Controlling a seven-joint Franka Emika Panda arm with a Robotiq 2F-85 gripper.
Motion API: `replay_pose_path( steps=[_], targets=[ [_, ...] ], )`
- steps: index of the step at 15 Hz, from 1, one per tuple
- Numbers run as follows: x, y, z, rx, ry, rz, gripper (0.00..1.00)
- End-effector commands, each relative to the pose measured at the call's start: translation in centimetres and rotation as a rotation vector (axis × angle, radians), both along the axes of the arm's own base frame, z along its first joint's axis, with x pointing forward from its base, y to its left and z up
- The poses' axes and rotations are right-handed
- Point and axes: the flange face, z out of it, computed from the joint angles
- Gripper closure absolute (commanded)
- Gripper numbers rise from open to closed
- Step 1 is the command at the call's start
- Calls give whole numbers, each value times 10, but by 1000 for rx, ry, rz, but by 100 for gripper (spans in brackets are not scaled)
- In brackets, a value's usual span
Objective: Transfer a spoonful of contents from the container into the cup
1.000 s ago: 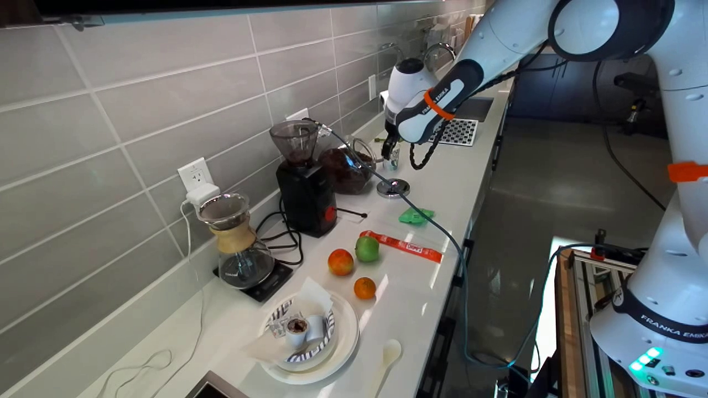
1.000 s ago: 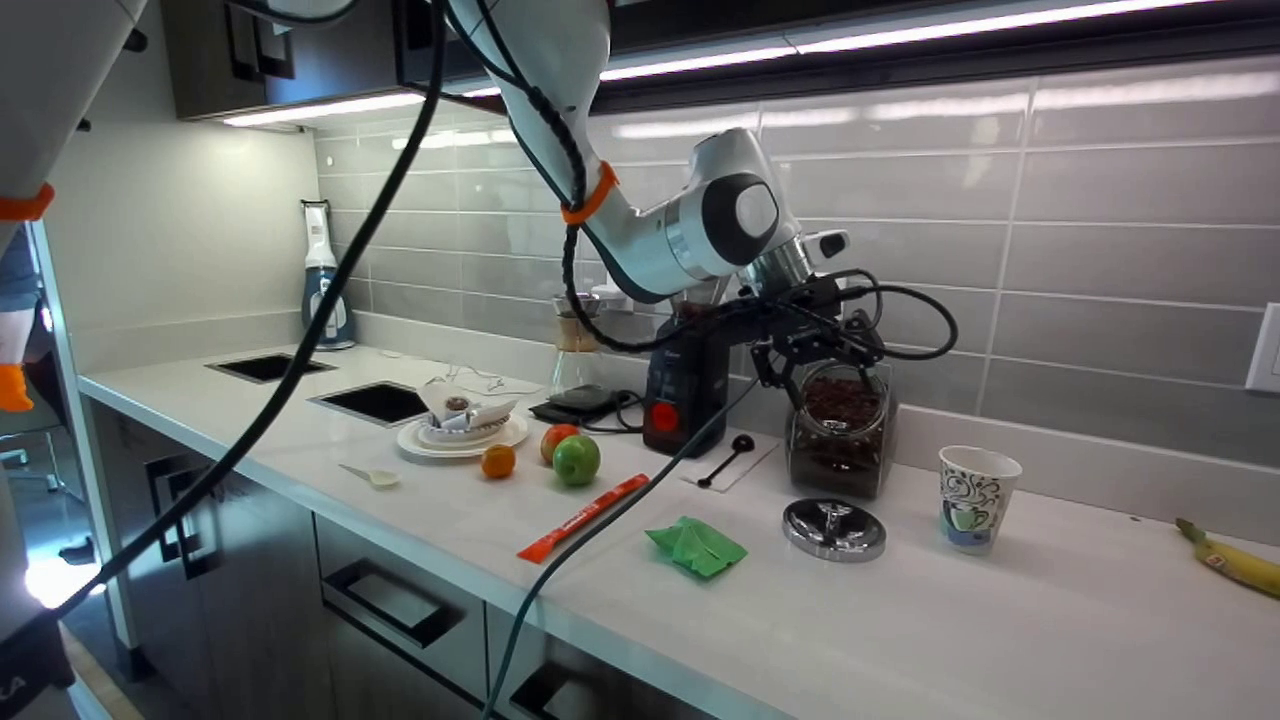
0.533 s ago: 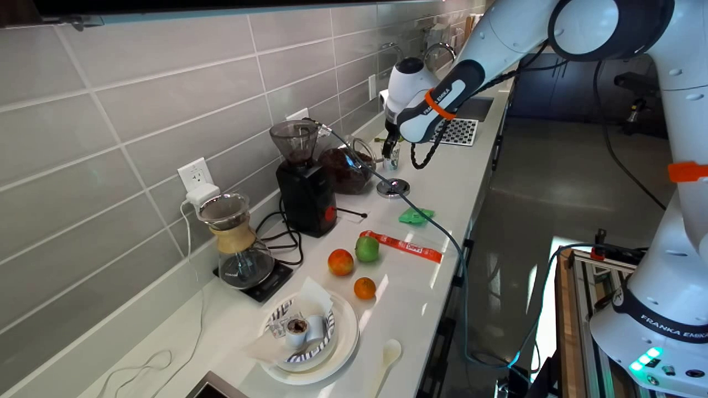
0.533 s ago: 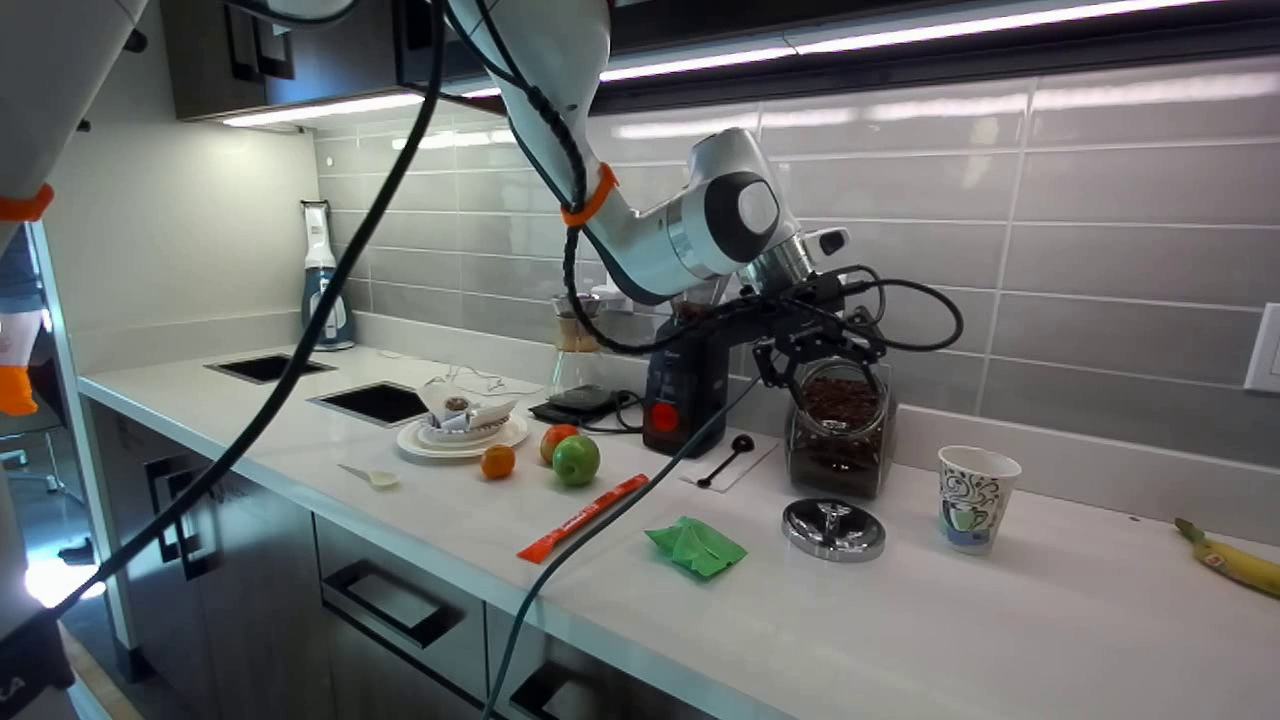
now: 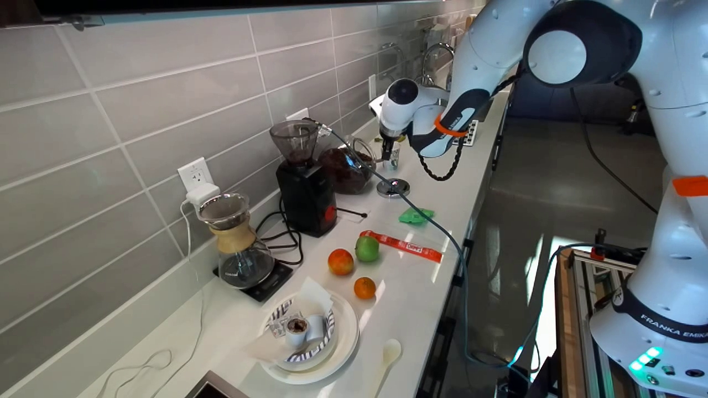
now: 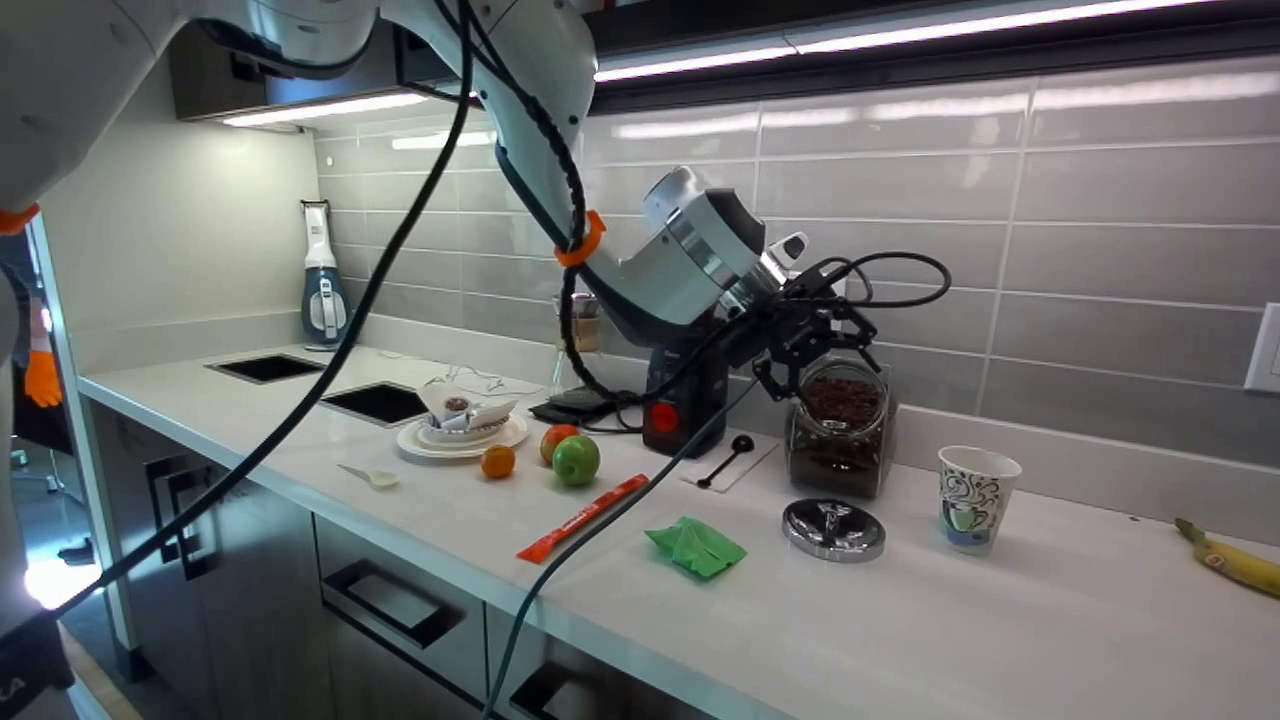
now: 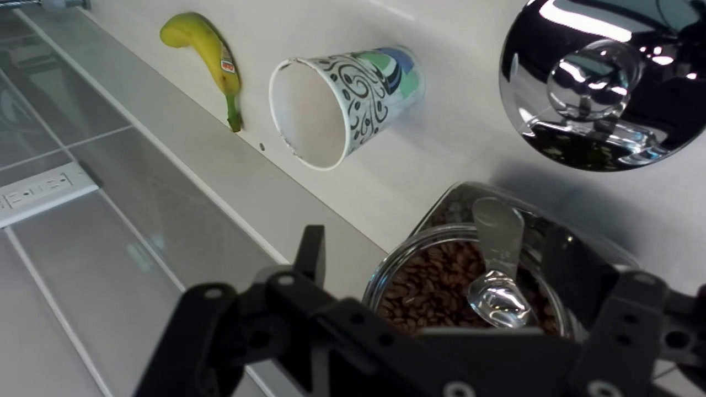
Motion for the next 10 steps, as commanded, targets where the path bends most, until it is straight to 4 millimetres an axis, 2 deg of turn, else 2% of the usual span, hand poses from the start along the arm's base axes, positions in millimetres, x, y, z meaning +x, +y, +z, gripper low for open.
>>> replay_pose_path(
  steps=[1,10],
  targets=[
    [6,6,-23,-90,3,21,0],
    [20,12,-64,-168,-37,19,0]
  ],
)
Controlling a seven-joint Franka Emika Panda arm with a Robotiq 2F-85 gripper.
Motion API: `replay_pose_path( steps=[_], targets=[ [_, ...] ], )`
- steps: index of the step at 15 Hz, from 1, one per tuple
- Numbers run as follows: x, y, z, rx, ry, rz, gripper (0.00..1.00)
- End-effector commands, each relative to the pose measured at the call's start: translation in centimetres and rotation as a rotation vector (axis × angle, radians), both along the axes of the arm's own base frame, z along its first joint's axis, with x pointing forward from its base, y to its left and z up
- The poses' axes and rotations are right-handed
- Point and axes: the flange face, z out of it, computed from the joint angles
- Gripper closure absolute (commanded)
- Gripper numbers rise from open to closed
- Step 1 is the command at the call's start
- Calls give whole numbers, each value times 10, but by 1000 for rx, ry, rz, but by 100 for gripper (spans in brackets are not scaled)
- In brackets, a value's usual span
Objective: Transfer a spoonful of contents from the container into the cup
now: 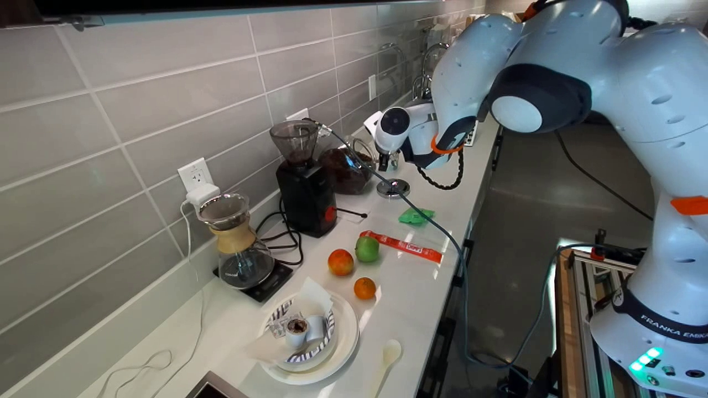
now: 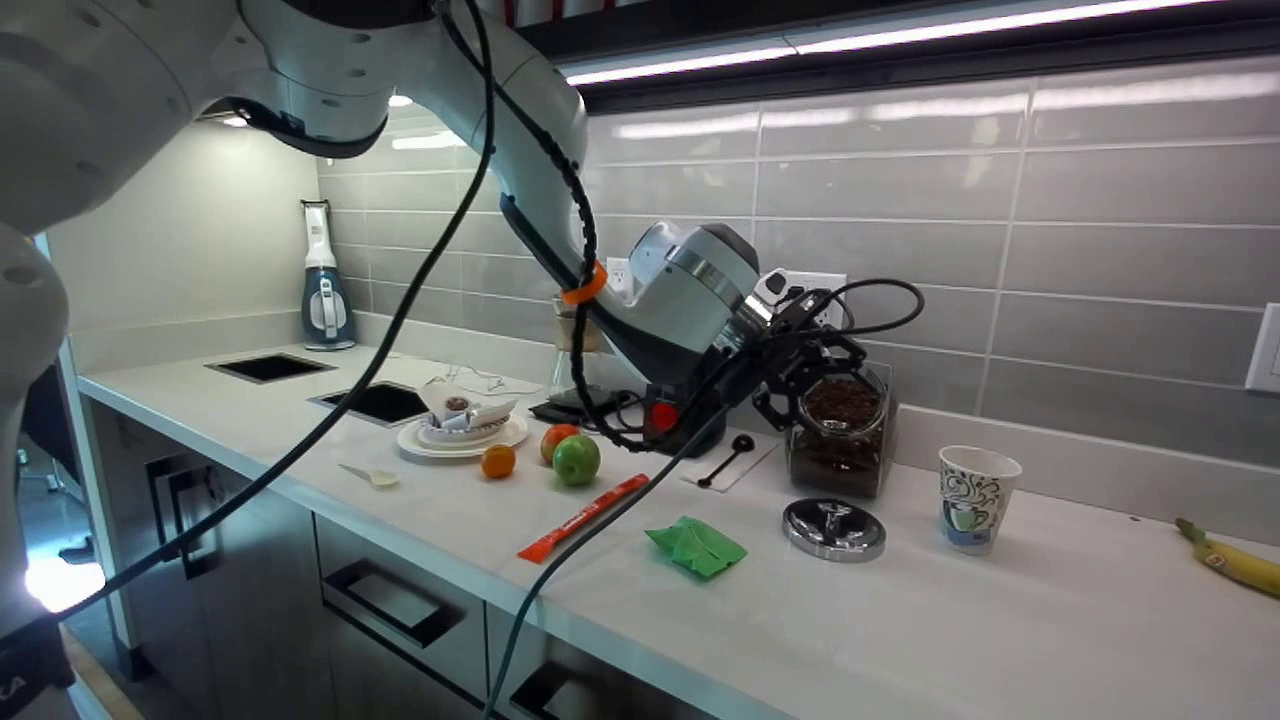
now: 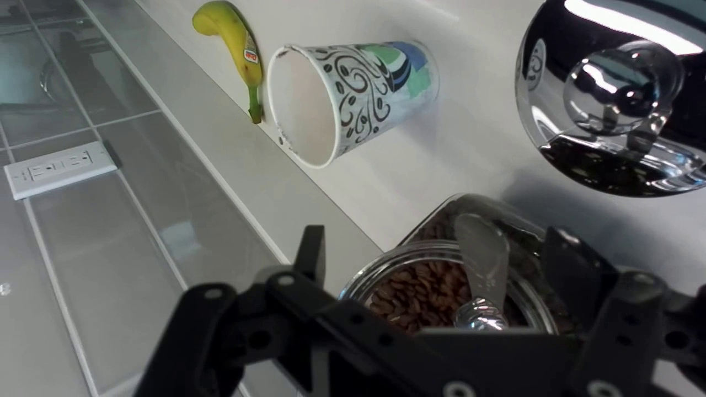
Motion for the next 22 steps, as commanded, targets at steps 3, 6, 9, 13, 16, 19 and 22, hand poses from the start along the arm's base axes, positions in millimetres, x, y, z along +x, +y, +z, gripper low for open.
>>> replay_pose_path(
  steps=[3,6,9,13,16,19,22],
  targets=[
    [14,-3,-26,-72,-34,-1,0],
    [18,-5,-34,-100,-50,-19,0],
    [23,-6,-41,-129,-61,-25,2],
    [25,-7,-48,-161,-64,-30,33],
    [25,-7,-51,-176,-61,-31,52],
    [25,-5,-54,-188,-56,-29,29],
    [25,-3,-56,-195,-52,-28,12]
  ],
)
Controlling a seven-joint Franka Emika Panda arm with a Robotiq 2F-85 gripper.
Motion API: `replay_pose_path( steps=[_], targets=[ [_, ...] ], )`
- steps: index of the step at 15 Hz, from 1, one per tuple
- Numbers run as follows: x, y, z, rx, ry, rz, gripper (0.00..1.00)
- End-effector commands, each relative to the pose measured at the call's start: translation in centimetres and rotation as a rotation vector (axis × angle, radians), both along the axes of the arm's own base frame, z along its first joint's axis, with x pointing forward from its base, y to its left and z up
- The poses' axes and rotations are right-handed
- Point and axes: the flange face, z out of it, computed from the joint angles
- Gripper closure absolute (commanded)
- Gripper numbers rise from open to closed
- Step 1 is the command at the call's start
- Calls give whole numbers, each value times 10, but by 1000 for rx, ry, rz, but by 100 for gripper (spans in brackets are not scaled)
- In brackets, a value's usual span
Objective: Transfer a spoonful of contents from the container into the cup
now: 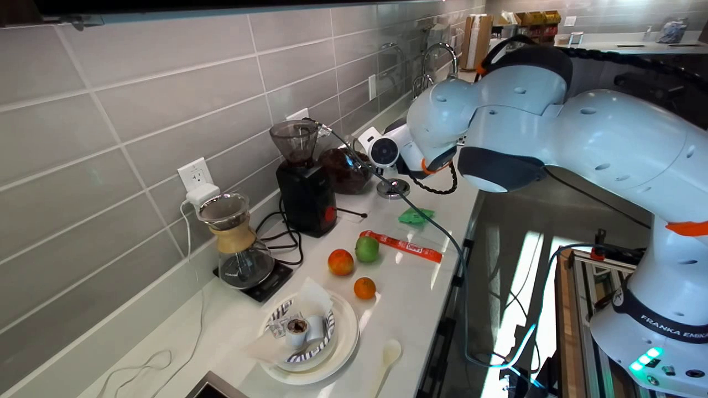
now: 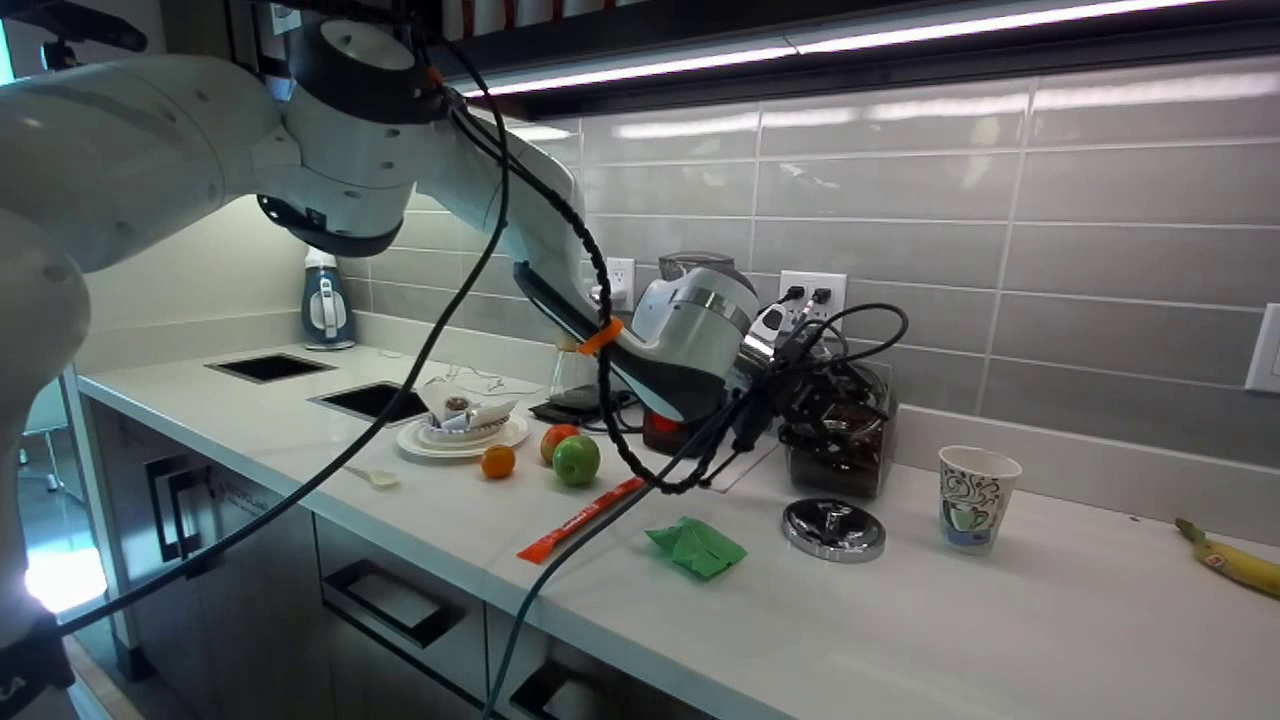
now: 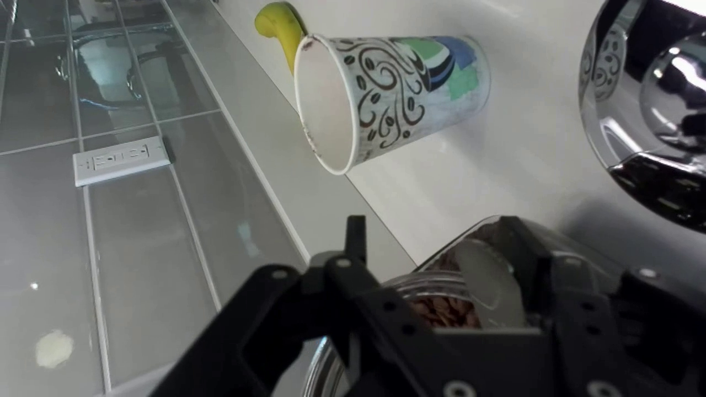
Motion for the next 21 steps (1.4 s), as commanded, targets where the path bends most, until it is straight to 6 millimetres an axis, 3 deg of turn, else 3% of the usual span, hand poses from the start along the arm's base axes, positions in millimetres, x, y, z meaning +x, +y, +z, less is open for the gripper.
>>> replay_pose_path(
  steps=[1,6,10,16,18,19,21],
  targets=[
    [0,3,-6,-21,-2,13,3],
    [-1,12,1,-30,-4,9,32],
    [-7,18,1,-52,18,0,41],
    [-11,25,-2,-66,41,-5,76],
    [-13,26,-3,-74,48,-11,78],
    [-13,26,-4,-79,52,-16,90],
    [-14,27,-6,-86,60,-25,99]
  ],
)
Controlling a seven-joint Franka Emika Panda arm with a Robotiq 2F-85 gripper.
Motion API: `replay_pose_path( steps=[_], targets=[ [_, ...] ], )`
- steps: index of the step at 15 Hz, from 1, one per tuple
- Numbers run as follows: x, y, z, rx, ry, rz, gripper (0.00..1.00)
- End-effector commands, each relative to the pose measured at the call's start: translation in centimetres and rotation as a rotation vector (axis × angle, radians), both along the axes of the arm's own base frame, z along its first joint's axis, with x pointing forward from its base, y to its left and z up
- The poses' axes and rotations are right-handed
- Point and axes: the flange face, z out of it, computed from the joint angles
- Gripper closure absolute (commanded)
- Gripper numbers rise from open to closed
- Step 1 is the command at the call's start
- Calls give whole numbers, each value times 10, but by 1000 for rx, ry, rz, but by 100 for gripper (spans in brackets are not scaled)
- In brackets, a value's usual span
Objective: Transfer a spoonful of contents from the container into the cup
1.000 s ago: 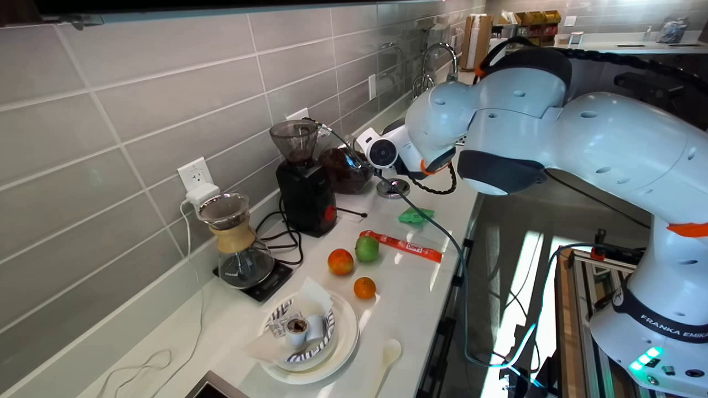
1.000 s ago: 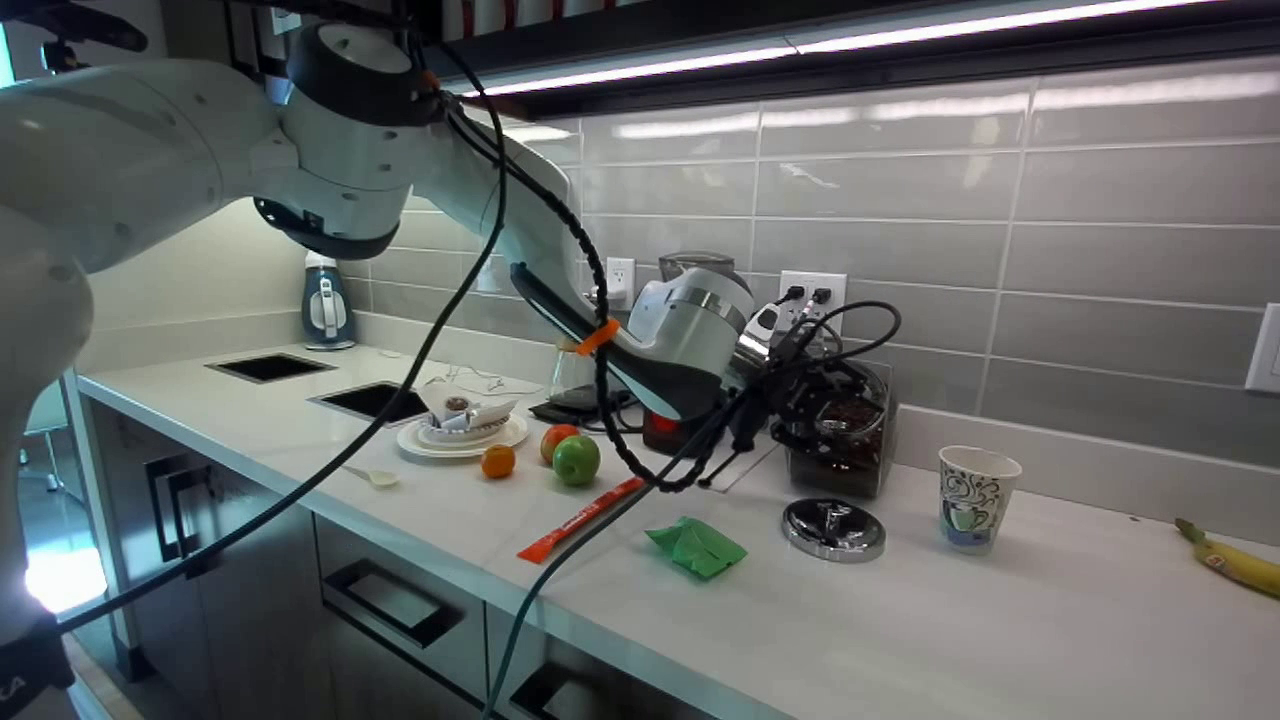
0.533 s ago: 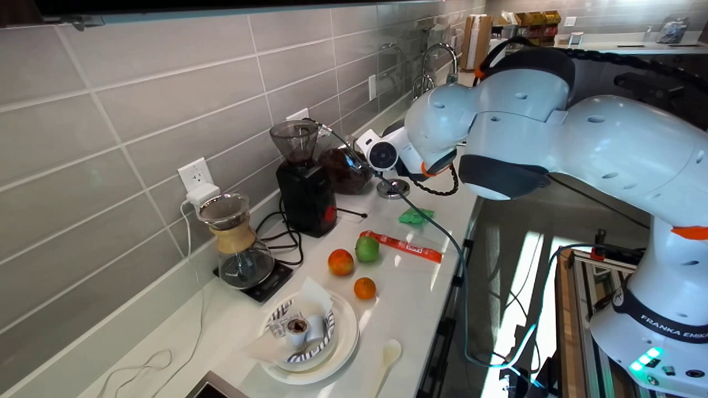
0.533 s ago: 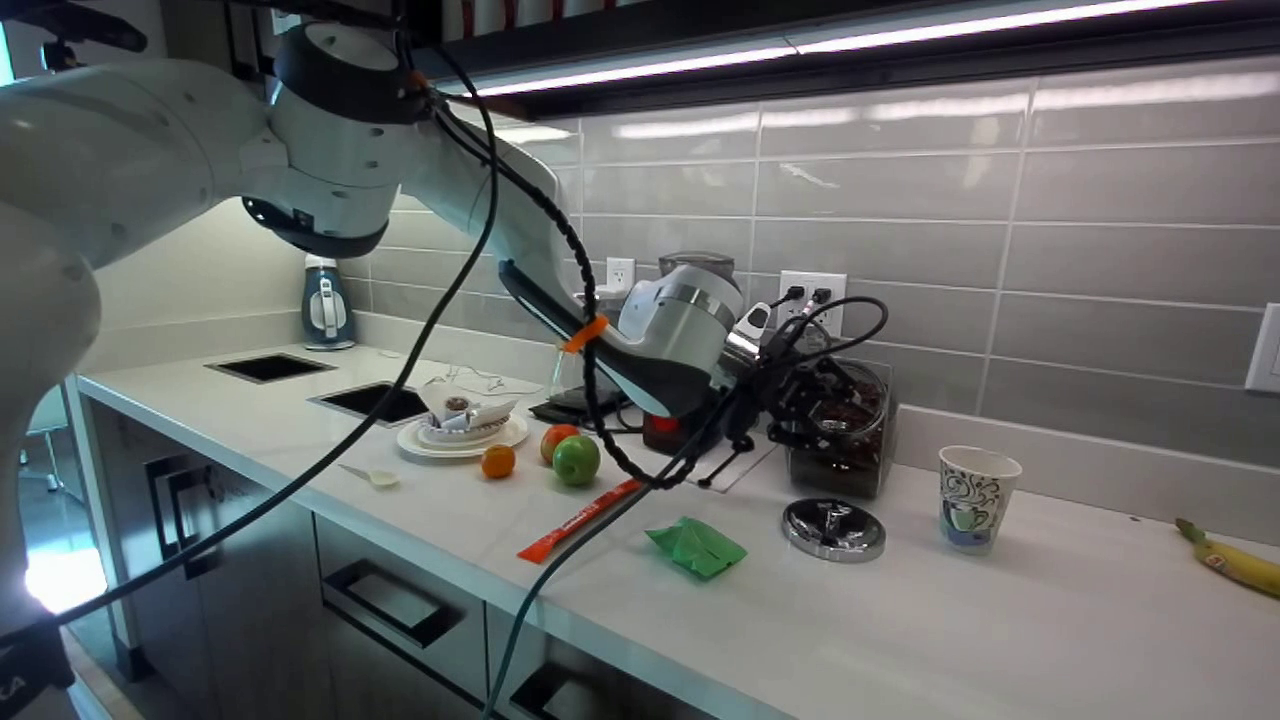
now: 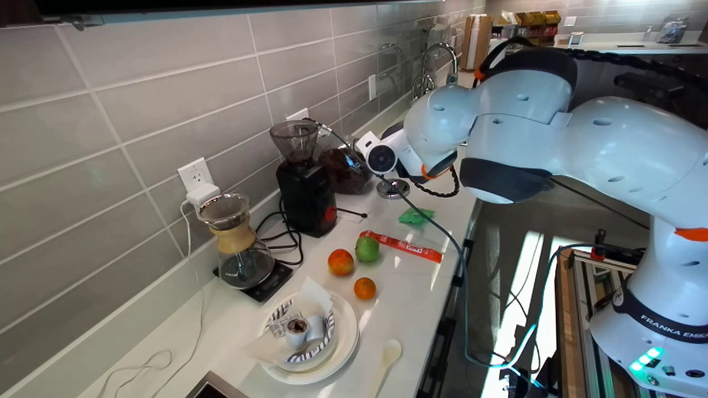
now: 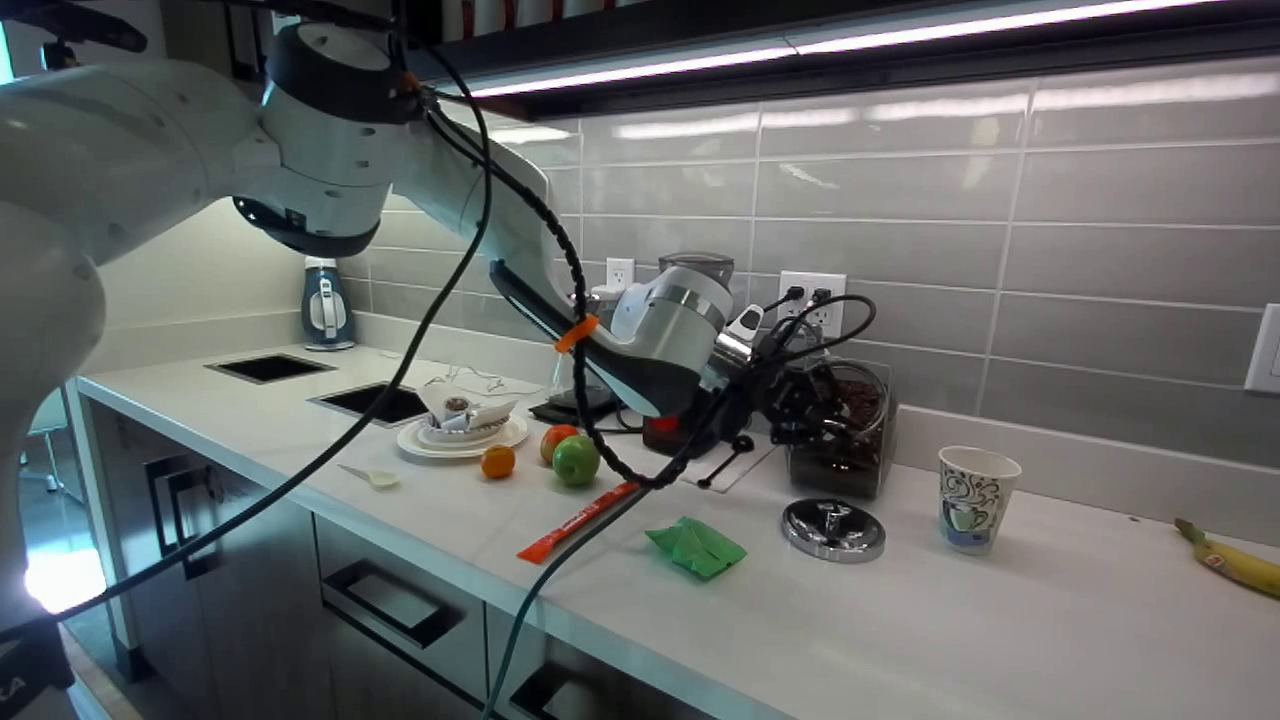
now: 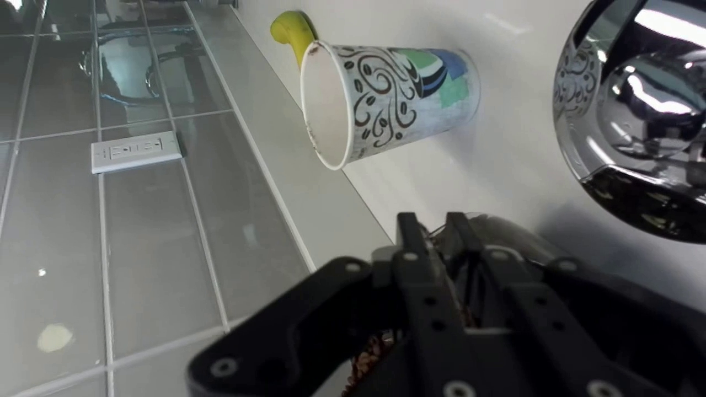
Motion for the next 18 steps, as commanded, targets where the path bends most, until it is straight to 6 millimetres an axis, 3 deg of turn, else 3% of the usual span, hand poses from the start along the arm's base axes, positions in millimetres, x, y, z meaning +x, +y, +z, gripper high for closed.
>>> replay_pose_path(
  steps=[1,6,18],
  targets=[
    [-5,3,-5,-36,27,-21,100],
    [-6,4,-5,-51,38,-29,99],
    [0,15,30,-47,136,63,99]
  ],
)
